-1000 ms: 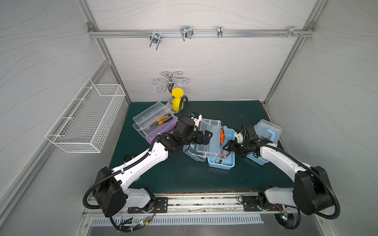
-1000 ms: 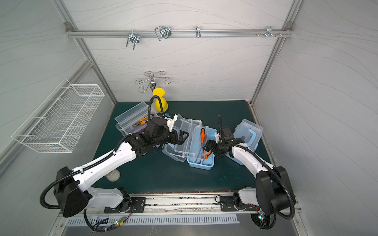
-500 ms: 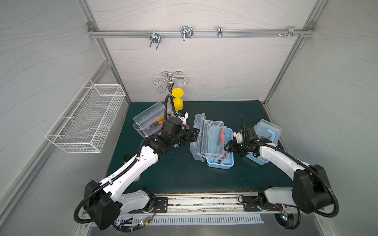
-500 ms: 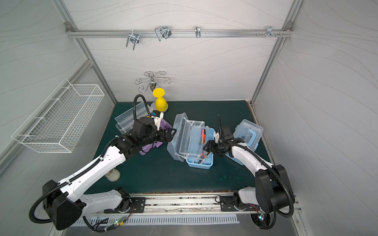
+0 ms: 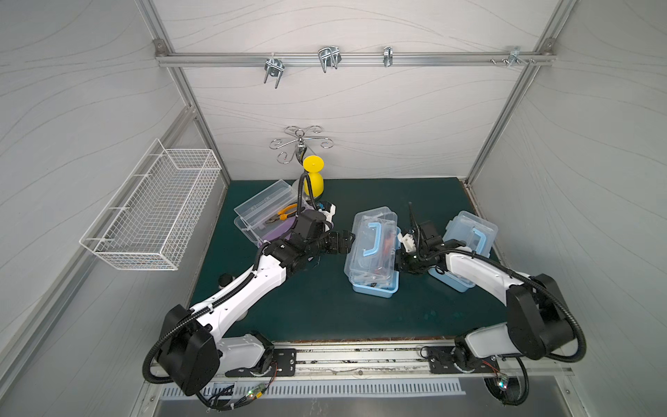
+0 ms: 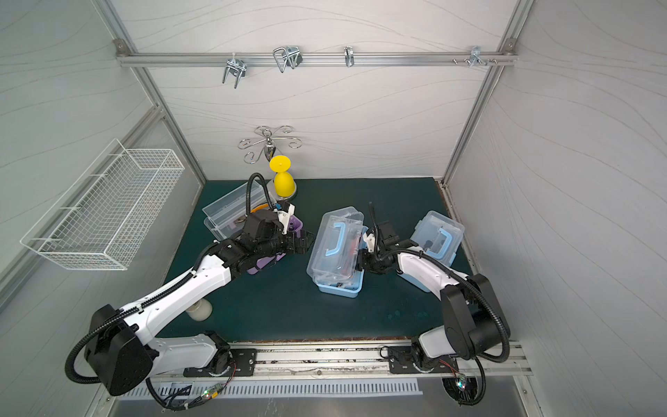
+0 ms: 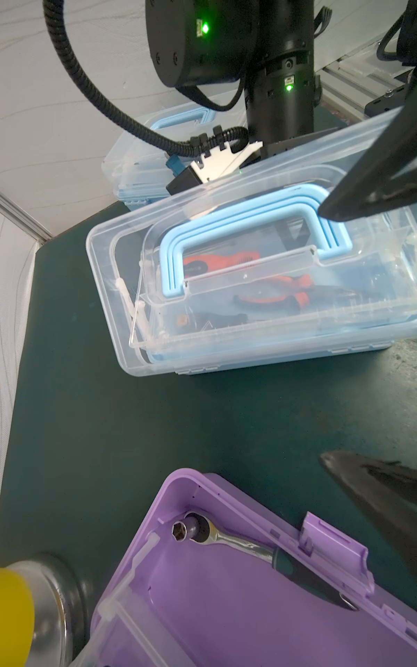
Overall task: Close toolboxes
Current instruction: Close the toolbox lid.
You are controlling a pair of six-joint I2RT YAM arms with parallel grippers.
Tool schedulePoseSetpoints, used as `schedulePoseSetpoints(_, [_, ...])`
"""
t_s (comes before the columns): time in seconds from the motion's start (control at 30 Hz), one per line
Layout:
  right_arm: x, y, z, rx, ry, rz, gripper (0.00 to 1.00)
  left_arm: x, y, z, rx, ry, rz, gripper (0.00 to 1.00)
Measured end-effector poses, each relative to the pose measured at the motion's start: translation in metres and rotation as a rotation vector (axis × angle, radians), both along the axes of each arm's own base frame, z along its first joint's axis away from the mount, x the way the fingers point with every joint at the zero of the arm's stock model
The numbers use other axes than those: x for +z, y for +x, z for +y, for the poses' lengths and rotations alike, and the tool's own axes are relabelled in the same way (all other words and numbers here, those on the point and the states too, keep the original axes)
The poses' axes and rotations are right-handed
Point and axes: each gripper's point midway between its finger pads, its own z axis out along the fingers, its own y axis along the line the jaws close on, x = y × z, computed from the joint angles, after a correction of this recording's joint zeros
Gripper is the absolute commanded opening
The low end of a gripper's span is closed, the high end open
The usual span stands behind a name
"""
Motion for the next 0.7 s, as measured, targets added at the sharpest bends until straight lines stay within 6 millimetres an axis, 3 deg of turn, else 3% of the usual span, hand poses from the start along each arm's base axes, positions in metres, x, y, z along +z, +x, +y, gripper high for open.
schedulePoseSetpoints(0.2, [0.000, 0.005, 0.027, 0.063, 0.010, -0.016, 0.58, -0.004, -0.001, 0.001, 0.003, 0.003, 0.008, 0.99])
schedulePoseSetpoints(0.37, [0.000, 0.008, 0.041, 0.090, 0.013, -0.026, 0.75, -0.006, 0.000, 0.003, 0.011, 0.010, 0.007, 0.99])
schedulePoseSetpoints(0.57, [0.001, 0.008, 0.034, 0.068, -0.033, -0.046, 0.83, -0.007, 0.000, 0.005, 0.023, 0.022, 0.009, 0.99])
schedulePoseSetpoints(0.7, [0.018, 0.006, 0.022, 0.040, -0.058, -0.096, 0.85, -0.009, 0.001, 0.007, 0.031, 0.030, 0.011, 0.99])
